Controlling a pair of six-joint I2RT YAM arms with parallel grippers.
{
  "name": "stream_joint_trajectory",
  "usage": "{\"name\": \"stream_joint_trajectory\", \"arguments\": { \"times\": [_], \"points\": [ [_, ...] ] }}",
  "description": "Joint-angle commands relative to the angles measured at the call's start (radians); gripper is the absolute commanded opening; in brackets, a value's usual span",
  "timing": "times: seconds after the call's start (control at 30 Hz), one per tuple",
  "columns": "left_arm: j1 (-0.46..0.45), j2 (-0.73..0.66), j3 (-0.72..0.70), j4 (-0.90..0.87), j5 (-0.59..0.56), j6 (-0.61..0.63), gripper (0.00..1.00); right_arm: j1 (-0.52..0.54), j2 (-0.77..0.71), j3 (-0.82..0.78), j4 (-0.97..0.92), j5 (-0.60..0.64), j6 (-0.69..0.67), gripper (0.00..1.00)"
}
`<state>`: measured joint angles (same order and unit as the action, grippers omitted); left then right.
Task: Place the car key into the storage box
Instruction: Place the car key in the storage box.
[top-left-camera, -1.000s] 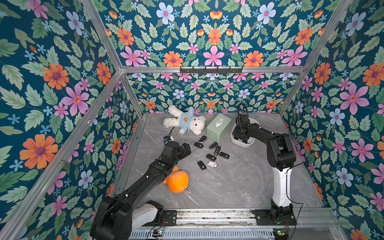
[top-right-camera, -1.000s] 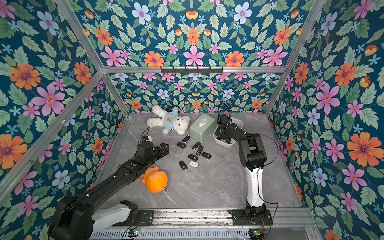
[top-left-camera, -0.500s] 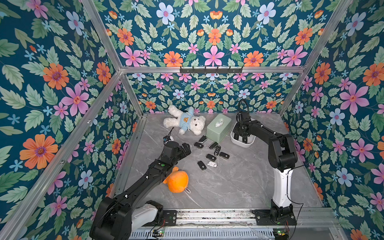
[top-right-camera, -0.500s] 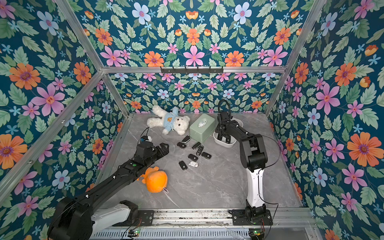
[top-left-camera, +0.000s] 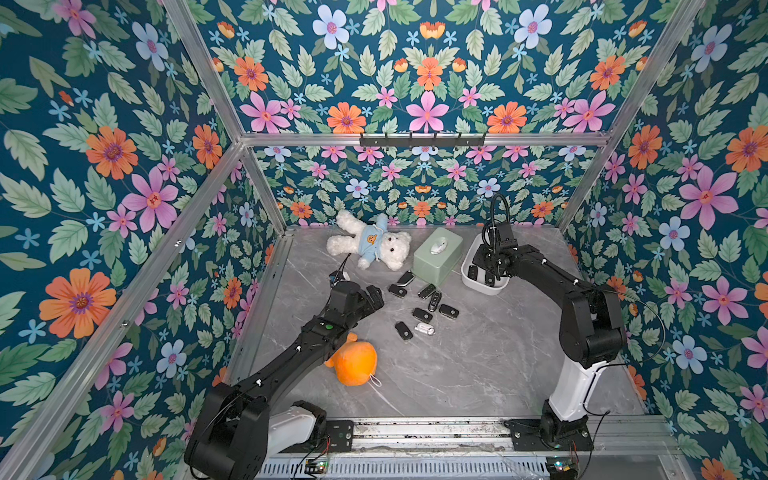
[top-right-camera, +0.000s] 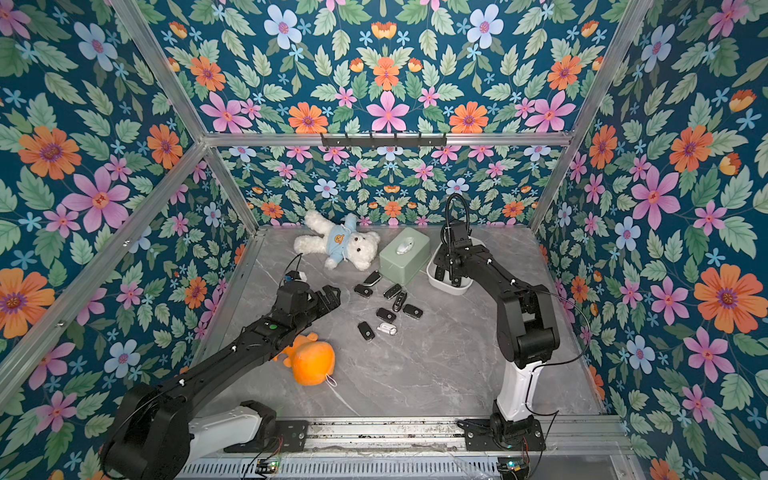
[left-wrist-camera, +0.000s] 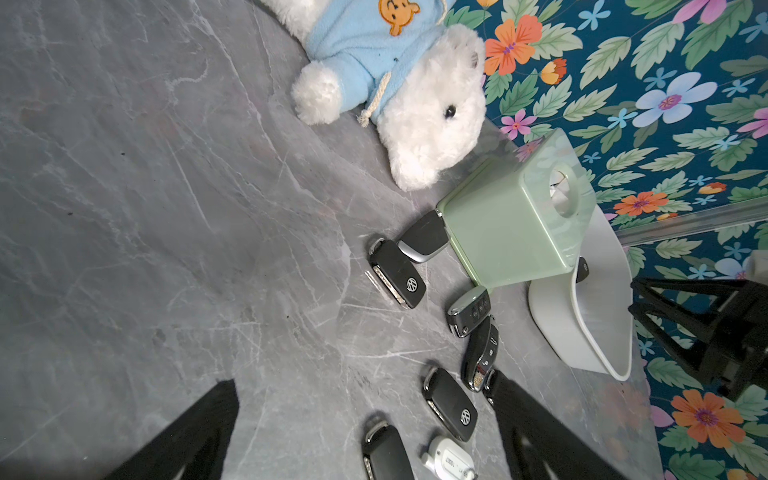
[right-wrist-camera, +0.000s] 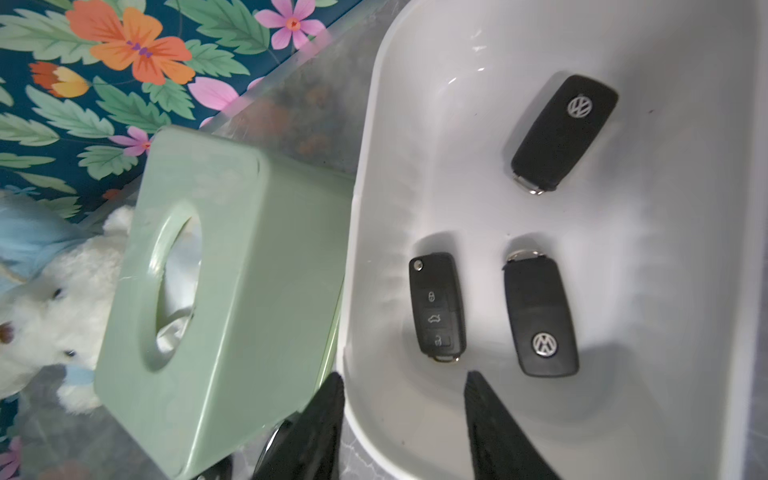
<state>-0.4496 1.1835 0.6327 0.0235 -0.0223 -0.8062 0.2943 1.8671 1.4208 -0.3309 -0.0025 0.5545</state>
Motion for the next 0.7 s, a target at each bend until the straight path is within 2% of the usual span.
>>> {"name": "stream_joint_trajectory", "arguments": {
  "times": [0.0, 0.3, 0.67],
  "points": [
    [0.002, 0.009, 0.006, 0.026, 0.017, -0.005, 1.00, 0.003, -0.020, -0.037, 0.110, -0.115, 0.020, 0.47],
    [0.002, 0.019, 0.004, 0.027, 0.020, -0.005, 0.99, 0.005, 0.044, -0.016, 0.141, -0.161, 0.041, 0.41],
    [0.002, 0.014, 0.000, 0.022, 0.009, 0.008, 0.99, 0.009, 0.137, 0.085, 0.077, -0.127, 0.027, 0.35]
  ]
}}
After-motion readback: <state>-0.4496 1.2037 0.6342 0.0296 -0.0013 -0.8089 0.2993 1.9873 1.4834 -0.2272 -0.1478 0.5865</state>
